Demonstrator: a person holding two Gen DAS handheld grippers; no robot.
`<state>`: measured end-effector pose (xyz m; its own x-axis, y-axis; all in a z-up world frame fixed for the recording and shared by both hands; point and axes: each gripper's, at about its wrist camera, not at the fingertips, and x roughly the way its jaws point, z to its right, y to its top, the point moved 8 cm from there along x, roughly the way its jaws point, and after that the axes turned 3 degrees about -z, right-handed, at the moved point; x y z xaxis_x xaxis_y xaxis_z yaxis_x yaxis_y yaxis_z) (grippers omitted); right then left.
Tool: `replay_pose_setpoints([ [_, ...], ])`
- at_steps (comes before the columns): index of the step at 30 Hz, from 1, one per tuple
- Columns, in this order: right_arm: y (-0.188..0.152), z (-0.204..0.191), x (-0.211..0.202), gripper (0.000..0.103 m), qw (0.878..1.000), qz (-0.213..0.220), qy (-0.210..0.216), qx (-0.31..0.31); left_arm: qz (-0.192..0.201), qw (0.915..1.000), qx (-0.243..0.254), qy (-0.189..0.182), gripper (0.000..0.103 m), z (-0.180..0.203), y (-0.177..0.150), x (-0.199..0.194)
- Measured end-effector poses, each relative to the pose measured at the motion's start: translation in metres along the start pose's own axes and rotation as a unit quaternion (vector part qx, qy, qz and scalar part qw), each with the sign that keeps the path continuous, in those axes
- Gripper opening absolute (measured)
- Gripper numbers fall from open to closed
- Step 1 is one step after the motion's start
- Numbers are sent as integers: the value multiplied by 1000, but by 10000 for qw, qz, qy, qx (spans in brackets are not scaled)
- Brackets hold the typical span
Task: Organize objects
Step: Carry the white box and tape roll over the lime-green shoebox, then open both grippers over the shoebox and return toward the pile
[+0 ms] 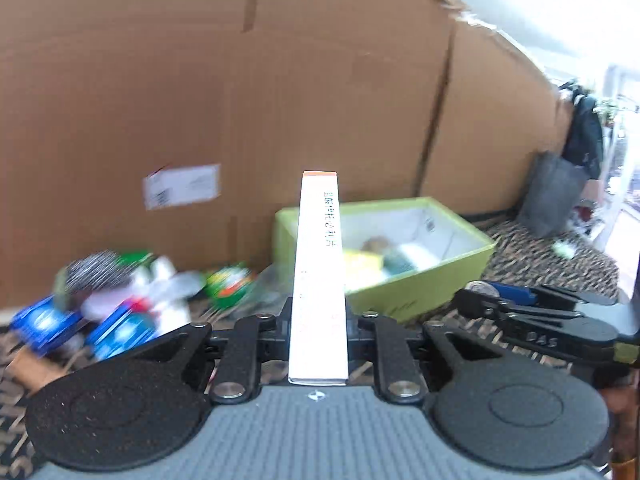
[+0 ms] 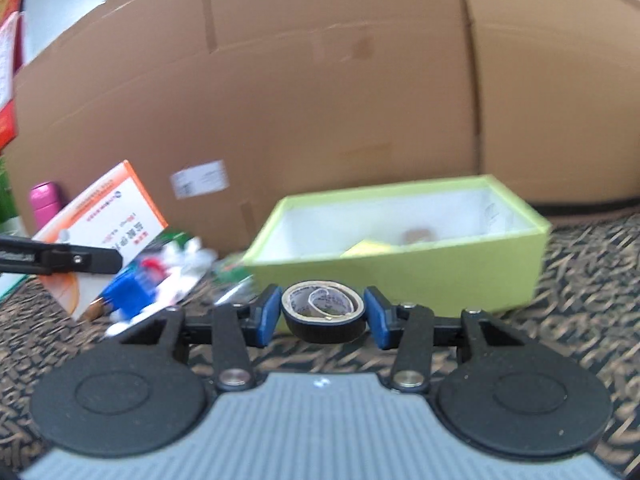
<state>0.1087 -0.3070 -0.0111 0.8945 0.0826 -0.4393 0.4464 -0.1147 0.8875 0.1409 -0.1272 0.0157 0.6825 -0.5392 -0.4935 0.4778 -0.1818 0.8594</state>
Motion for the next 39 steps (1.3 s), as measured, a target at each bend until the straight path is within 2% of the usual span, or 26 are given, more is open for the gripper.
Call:
replay_pose_setpoints([
  [3,17,19,8,45,9997,167,-184,22,39,9996,24,-288,20,21,20,25],
  [6,30,37,21,45,9992,220,-335,10,2,9993,46,-366,20,34,34,57],
  [12,51,59,56,45,9990,246,-346,123,-69,9998,16,-208,20,36,43,109],
  [15,54,63,73,45,9984,236,-494,-104,-261,9994,-69,-211,20,33,39,132],
  [19,49,73,97,46,9968,130,-717,-340,-266,9995,9,-159,20,30,38,148],
  [20,46,73,100,46,9964,113,-711,-444,-157,9997,-9,-207,24,30,39,148],
  [21,44,73,103,59,9959,74,-709,-552,-86,9996,-59,-244,46,31,39,146],
  [22,42,72,103,79,9954,88,-726,-621,-62,9996,-146,-249,81,29,39,143],
  [23,42,71,100,87,9947,184,-745,-678,11,9995,-246,-188,92,26,40,140],
  [24,41,69,94,95,9939,321,-742,-750,185,9992,-327,-106,97,23,41,133],
  [25,40,68,90,100,9934,388,-753,-778,330,9989,-339,-76,97,21,41,127],
  [27,37,65,76,103,9925,511,-789,-781,379,9987,-344,-65,97,19,40,116],
  [33,21,47,36,103,9960,546,-488,-515,389,9980,-480,99,97,10,20,80],
  [39,-3,11,12,103,9990,329,3,-296,500,9971,-206,537,97,-6,-13,34],
])
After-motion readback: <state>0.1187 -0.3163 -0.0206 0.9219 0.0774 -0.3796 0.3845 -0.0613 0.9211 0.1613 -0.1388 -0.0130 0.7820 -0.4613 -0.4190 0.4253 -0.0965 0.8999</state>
